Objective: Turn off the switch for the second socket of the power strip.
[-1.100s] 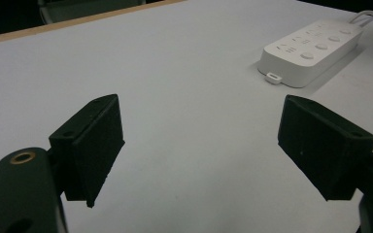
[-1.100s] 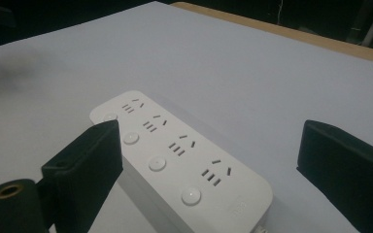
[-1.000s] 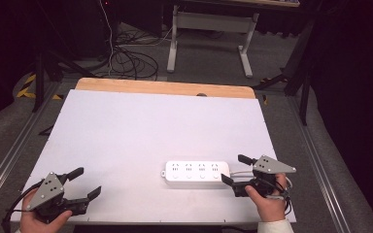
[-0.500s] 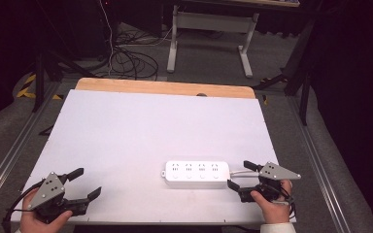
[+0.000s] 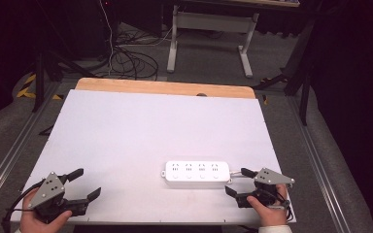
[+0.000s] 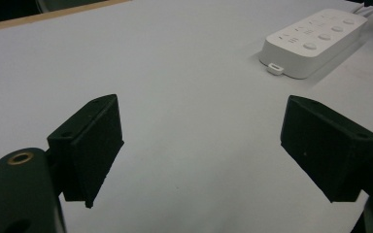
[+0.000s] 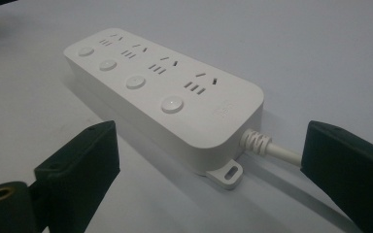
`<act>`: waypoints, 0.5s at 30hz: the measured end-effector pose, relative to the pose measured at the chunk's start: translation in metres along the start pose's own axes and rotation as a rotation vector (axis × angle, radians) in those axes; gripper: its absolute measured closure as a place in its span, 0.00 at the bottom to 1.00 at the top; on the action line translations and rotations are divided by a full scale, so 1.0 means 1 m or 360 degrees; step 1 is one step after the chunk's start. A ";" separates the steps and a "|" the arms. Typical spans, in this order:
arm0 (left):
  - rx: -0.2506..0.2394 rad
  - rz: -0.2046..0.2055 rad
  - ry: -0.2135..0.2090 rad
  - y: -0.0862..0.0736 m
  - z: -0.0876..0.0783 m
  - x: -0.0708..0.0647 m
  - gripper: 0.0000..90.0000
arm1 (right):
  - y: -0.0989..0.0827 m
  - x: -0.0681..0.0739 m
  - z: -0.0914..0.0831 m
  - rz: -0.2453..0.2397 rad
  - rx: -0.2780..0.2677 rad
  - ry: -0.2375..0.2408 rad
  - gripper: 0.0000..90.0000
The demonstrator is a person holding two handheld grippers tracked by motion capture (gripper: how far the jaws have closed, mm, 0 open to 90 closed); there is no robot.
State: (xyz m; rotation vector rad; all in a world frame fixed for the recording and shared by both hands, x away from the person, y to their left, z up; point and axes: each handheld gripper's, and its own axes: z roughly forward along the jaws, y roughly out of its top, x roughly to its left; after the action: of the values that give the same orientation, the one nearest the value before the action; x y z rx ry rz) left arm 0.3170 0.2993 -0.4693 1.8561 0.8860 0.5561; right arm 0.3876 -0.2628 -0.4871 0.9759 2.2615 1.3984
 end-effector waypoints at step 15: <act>-0.0028 -0.0005 -0.0010 0.000 0.000 0.002 0.18 | 0.003 0.006 0.005 -0.0078 0.0014 -0.0025 0.10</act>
State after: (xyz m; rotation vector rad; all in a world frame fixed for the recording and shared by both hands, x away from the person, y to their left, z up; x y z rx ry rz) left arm 0.3177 0.3012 -0.4695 1.8395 0.8768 0.5541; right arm 0.3875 -0.2543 -0.4864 0.9245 2.2666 1.3566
